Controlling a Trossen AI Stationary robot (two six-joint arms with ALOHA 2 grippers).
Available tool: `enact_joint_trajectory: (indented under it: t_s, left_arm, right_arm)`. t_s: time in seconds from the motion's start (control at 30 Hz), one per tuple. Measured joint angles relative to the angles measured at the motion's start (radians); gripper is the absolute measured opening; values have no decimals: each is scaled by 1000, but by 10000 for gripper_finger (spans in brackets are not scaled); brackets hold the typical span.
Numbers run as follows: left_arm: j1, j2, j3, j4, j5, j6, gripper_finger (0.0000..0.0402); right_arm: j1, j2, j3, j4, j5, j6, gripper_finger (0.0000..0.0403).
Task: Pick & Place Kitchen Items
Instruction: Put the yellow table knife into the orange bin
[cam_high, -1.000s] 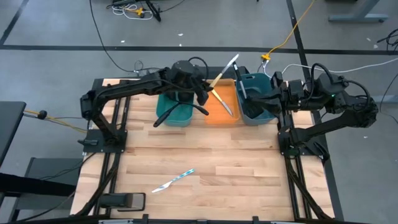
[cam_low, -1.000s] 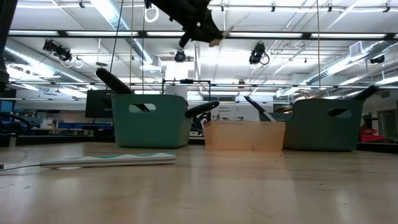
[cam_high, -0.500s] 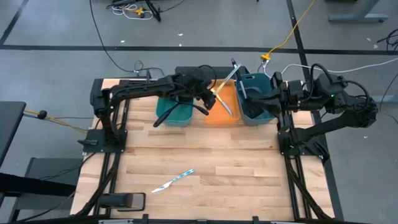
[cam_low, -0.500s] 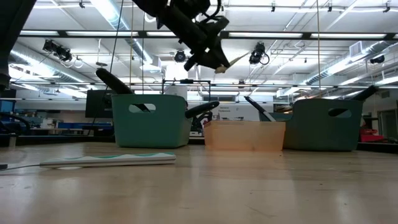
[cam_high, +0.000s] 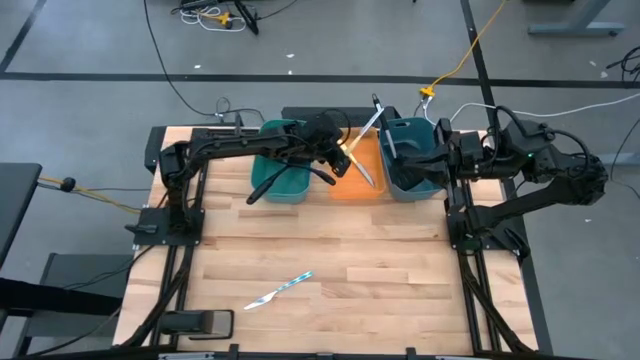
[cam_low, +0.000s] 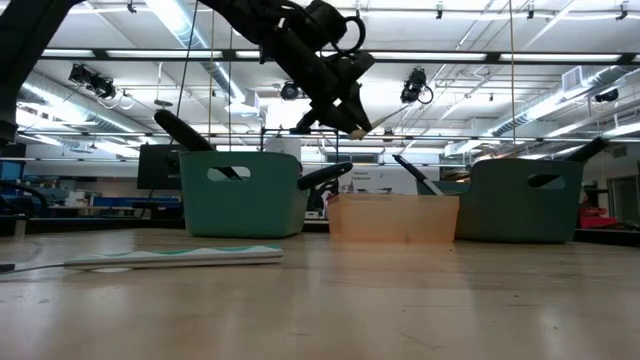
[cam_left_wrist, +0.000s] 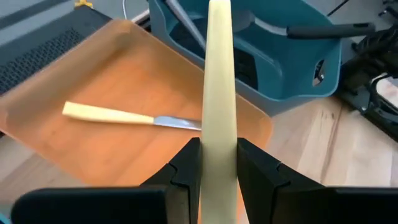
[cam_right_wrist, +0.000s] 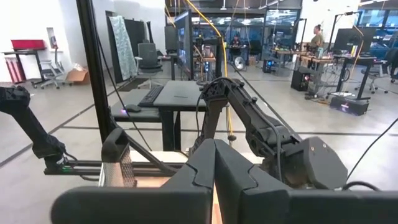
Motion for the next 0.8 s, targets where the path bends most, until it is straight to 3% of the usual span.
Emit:
enact_joint_trajectory:
  t_s: [0.27, 0.57, 0.8]
  left_arm:
    - [9, -1, 10, -25, 34, -6, 86]
    - [35, -1, 231, -245, -35, 100, 86]
    - [81, -2, 273, -281, -36, 101, 86]
  right_arm:
    - [0, 0, 0, -3, 0, -1, 9]
    - [0, 0, 0, -3, 0, -9, 9]
    - [0, 0, 0, -3, 0, -9, 9]
